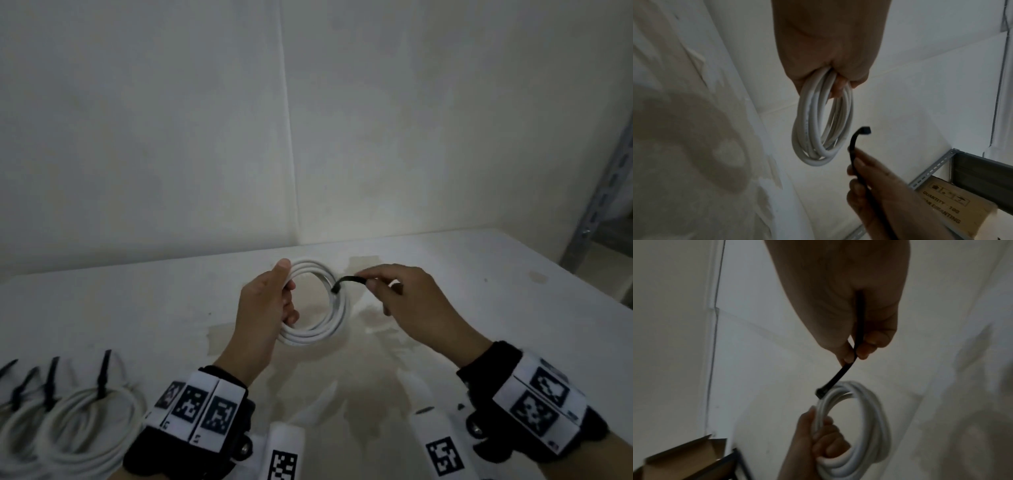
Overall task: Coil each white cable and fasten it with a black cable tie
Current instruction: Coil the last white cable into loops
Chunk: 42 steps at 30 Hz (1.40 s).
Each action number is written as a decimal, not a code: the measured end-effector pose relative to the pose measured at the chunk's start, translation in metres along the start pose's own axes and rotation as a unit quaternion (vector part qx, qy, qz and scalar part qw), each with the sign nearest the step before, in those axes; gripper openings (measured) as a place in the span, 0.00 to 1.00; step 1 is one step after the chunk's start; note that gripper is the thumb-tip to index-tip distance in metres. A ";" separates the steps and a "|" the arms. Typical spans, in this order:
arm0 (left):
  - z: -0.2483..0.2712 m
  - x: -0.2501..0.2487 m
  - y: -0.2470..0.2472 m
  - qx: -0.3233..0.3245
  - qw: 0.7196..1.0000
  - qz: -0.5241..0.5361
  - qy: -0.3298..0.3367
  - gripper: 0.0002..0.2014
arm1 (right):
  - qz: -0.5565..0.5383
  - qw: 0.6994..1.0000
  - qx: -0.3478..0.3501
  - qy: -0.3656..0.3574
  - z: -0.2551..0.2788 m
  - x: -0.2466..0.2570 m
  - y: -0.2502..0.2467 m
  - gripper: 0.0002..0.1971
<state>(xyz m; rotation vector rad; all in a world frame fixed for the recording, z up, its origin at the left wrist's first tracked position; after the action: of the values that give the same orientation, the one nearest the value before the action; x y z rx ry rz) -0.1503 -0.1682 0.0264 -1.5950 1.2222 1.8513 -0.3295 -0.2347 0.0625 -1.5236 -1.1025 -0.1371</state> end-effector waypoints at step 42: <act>0.027 -0.026 -0.013 0.062 0.994 0.071 0.049 0.14 | -0.191 0.957 0.015 -0.219 0.033 0.100 0.043 0.06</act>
<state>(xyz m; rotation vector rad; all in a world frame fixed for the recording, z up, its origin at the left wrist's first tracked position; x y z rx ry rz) -0.1486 -0.1335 0.0455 -1.5836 1.4999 1.7598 -0.2615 -0.1464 0.0856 -1.3300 -1.7427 -0.0446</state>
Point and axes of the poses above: each hand's wrist, its own z-axis away from the middle knuckle, its own y-axis out of the palm, x = y × z, the point moved 10 cm from there along -z, towards the middle knuckle, and after that the axes turned 13 degrees about z, right-handed, at the moved point
